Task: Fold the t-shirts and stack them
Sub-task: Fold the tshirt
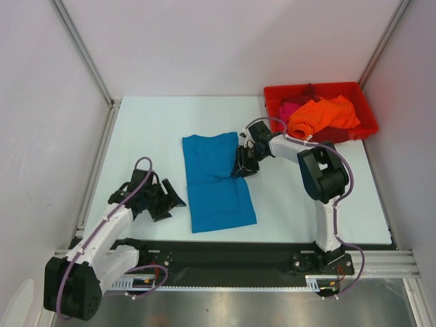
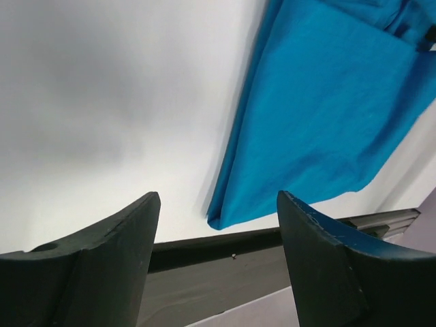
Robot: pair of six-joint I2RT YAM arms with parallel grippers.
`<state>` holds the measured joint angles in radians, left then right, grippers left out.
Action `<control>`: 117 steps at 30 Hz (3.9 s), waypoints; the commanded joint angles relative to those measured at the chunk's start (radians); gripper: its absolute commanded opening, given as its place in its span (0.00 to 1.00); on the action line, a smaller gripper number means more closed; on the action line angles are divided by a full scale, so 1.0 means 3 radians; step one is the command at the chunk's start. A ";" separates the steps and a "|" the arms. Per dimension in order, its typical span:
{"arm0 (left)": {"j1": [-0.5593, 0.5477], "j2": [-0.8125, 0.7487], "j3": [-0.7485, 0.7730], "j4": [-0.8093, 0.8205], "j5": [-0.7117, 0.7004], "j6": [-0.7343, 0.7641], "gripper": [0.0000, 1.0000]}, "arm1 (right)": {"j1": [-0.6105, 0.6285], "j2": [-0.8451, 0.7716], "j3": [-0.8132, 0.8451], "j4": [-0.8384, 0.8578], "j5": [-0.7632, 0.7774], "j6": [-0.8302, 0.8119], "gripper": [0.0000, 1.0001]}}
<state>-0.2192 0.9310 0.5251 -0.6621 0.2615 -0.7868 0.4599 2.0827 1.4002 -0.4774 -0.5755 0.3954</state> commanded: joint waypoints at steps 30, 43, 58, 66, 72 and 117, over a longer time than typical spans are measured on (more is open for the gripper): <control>-0.0793 0.0036 -0.0927 0.0341 0.0146 -0.1519 0.66 | 0.0124 -0.2172 -0.2617 0.0553 -0.0199 0.0794 0.63; -0.0834 0.0159 -0.1024 0.0540 0.0044 -0.1708 0.58 | 0.0129 -0.2192 -0.2888 0.0727 -0.0004 0.1009 0.58; -0.0829 0.0205 -0.1055 0.0683 -0.0146 -0.1652 0.23 | 0.0124 -0.1911 -0.2950 0.1065 -0.0061 0.1085 0.42; -0.0844 -0.0126 -0.0989 0.0276 -0.0191 -0.1535 0.00 | 0.0195 -0.2063 -0.2817 0.0784 -0.0188 0.0953 0.00; -0.0855 -0.0648 -0.0549 -0.0318 -0.0411 -0.1488 0.00 | 0.0211 -0.2253 -0.2271 0.0278 -0.0204 0.0850 0.00; 0.0332 0.3784 0.4053 -0.0033 -0.0028 0.0398 0.00 | -0.0597 0.1070 0.2307 -0.0285 -0.0536 0.0620 0.00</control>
<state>-0.1501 2.0453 1.6817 -0.7063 0.2276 -0.6861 0.2939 2.3852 2.0300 -0.6022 -0.7094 0.5583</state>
